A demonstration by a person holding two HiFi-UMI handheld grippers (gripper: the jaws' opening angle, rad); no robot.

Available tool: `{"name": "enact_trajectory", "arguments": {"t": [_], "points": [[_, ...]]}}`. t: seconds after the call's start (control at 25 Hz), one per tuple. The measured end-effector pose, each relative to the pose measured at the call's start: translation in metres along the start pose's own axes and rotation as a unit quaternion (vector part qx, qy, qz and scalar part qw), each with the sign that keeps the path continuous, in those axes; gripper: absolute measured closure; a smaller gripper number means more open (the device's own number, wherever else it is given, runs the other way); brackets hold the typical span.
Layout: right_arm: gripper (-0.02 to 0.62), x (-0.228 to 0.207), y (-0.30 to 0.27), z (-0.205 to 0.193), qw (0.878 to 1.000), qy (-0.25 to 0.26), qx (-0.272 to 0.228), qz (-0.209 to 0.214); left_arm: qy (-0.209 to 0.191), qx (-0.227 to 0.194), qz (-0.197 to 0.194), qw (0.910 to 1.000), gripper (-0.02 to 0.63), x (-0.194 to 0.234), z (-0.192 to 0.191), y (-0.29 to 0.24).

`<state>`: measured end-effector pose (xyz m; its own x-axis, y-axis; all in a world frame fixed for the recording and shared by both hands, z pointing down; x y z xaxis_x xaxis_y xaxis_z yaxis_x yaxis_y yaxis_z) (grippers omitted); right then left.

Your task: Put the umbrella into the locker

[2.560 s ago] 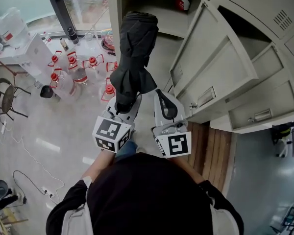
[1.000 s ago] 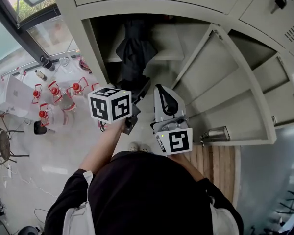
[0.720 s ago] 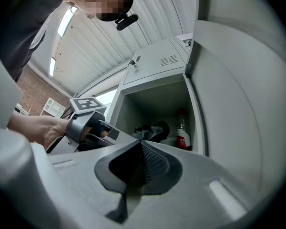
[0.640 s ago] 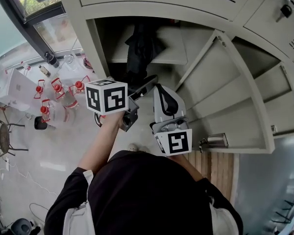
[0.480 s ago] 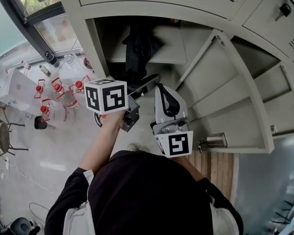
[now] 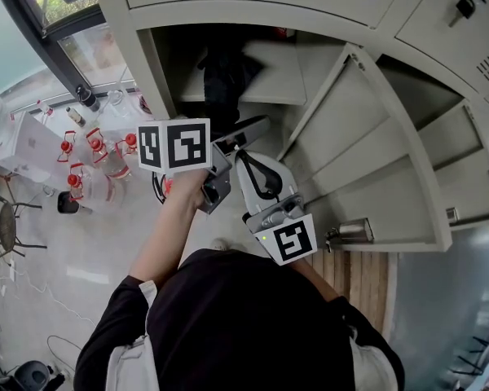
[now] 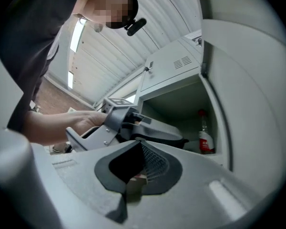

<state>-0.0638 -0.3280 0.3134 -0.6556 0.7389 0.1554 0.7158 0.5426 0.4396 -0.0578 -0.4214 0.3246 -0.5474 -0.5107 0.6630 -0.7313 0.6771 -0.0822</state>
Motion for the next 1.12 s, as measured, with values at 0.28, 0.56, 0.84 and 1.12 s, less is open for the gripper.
{"name": "enact_trajectory", "arguments": {"t": [0.28, 0.56, 0.84, 1.12], "points": [[0.592, 0.017, -0.012, -0.005, 0.999, 0.007, -0.010, 0.045, -0.012, 0.016, 0.002, 0.9998, 0.281, 0.003, -0.001, 0.006], [0.592, 0.020, -0.025, -0.007, 0.995, 0.101, -0.003, 0.011, -0.036, -0.012, 0.007, 0.9992, 0.282, 0.006, 0.010, 0.019], [0.592, 0.028, -0.031, -0.017, 0.993, 0.117, 0.012, 0.026, -0.040, -0.075, 0.047, 0.9953, 0.282, 0.023, 0.024, 0.043], [0.592, 0.008, -0.033, -0.021, 0.996, 0.084, 0.008, 0.004, -0.162, -0.133, 0.129, 0.9692, 0.282, 0.024, 0.031, 0.067]]}}
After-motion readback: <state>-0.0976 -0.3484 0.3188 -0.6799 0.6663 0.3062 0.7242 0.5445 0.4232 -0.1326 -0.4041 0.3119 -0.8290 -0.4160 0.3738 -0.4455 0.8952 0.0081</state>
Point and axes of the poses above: the fingertips, and each gripper's own axes: y backward along the fingers, x to its left, z out of its top, the point moved 1 cm from there along y, backward along the fingers, and after that the axes turned 9 degrees about -x, right-handed, at the moved point
